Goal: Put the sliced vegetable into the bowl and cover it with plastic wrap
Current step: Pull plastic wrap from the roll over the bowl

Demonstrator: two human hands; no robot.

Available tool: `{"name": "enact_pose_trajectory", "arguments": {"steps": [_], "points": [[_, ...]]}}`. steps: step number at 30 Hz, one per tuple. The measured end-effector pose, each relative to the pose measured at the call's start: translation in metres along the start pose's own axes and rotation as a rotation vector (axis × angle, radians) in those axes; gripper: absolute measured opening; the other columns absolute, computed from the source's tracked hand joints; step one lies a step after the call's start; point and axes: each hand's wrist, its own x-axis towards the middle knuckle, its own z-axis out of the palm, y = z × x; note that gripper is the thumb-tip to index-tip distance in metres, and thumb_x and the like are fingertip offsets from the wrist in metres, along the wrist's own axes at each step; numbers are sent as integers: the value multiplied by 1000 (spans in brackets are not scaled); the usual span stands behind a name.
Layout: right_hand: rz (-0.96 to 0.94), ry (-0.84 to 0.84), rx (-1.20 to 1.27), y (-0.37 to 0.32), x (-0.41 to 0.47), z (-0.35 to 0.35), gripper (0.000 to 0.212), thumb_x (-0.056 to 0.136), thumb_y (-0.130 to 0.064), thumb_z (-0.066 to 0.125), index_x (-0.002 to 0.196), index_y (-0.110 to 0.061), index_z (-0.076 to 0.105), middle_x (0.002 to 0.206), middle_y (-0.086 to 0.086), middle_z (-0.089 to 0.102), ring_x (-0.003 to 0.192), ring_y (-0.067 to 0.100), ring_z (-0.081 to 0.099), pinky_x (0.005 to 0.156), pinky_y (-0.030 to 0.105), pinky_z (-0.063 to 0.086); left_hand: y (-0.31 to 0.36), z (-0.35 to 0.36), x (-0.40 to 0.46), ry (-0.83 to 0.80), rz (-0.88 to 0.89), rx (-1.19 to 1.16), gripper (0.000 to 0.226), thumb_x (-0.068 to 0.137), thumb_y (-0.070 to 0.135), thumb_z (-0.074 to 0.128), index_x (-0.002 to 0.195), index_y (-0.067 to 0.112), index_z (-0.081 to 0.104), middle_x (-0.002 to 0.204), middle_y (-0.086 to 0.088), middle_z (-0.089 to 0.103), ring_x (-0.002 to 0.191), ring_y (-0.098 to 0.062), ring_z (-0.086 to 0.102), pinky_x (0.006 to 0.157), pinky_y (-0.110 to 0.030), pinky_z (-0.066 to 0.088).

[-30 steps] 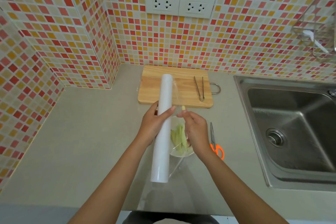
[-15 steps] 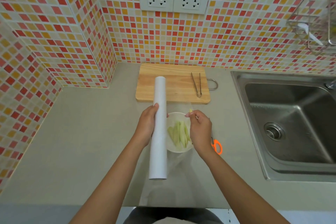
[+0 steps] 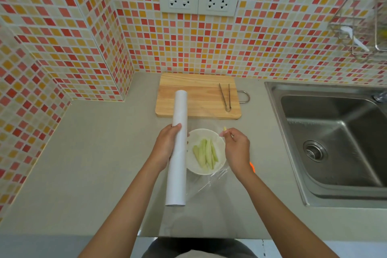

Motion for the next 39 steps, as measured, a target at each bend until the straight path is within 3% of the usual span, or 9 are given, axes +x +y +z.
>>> {"name": "enact_pose_trajectory", "arguments": {"steps": [3, 6, 9, 15, 20, 25, 28, 34, 39], "points": [[-10, -12, 3, 3, -2, 1, 28, 94, -9, 48, 72, -17, 64, 50, -4, 41, 41, 4, 37, 55, 15, 28, -3, 4, -1, 53, 49, 106, 41, 80, 51, 68, 92, 13, 62, 78, -1, 68, 61, -14, 64, 56, -30, 53], [-18, -23, 0, 5, -2, -1, 27, 94, -9, 48, 74, -15, 65, 50, -7, 47, 43, 3, 41, 61, 18, 28, -8, 1, 1, 94, 91, 132, 40, 72, 45, 79, 92, 13, 65, 79, -2, 67, 62, -15, 66, 56, -29, 55], [-21, -4, -14, 7, -3, -3, 26, 95, -11, 48, 76, -14, 66, 47, -14, 50, 44, 1, 43, 54, 17, 33, -10, -3, 3, 143, 153, 211, 33, 80, 43, 72, 101, 19, 67, 88, -3, 71, 75, -18, 69, 67, -35, 57], [-14, 19, -18, 12, -2, -8, 25, 95, -11, 49, 76, -9, 66, 54, 0, 50, 45, 5, 39, 81, 30, 36, -14, -4, 2, 130, 140, 256, 29, 94, 46, 50, 99, 18, 58, 92, 1, 63, 83, -17, 60, 66, -27, 44], [-28, 21, -46, 21, 1, -10, 27, 94, -12, 49, 73, -20, 65, 60, -7, 51, 49, 1, 45, 56, 22, 35, -12, -7, -1, 142, 177, 287, 45, 65, 42, 84, 99, 23, 62, 91, 7, 67, 81, -12, 66, 63, -23, 49], [-24, 47, -50, 30, 6, -15, 28, 94, -13, 49, 73, -23, 65, 55, -13, 54, 50, -7, 49, 52, 7, 36, -12, -13, 2, 121, 179, 268, 24, 89, 36, 63, 109, 25, 58, 98, 4, 66, 88, -16, 64, 68, -27, 49], [-21, 41, -65, 33, 9, -17, 25, 94, -12, 49, 78, -18, 67, 56, -15, 54, 50, -8, 50, 51, 9, 37, -14, -10, 5, 92, 105, 219, 29, 96, 36, 49, 118, 18, 55, 104, 2, 62, 89, -12, 59, 67, -26, 42], [-9, 66, -67, 33, 14, -20, 23, 94, -9, 49, 82, -12, 69, 66, -14, 58, 58, 0, 51, 55, 10, 36, -8, -5, 9, 142, 164, 343, 45, 72, 46, 78, 102, 22, 56, 92, 8, 64, 79, -9, 64, 59, -22, 46], [53, 91, -62, 38, 16, -22, 24, 94, -9, 48, 81, -11, 68, 62, -7, 56, 54, 7, 47, 53, 18, 36, -12, -13, 13, 171, 202, 468, 45, 76, 47, 74, 111, 33, 51, 93, 12, 62, 81, -3, 62, 60, -21, 45]]}}
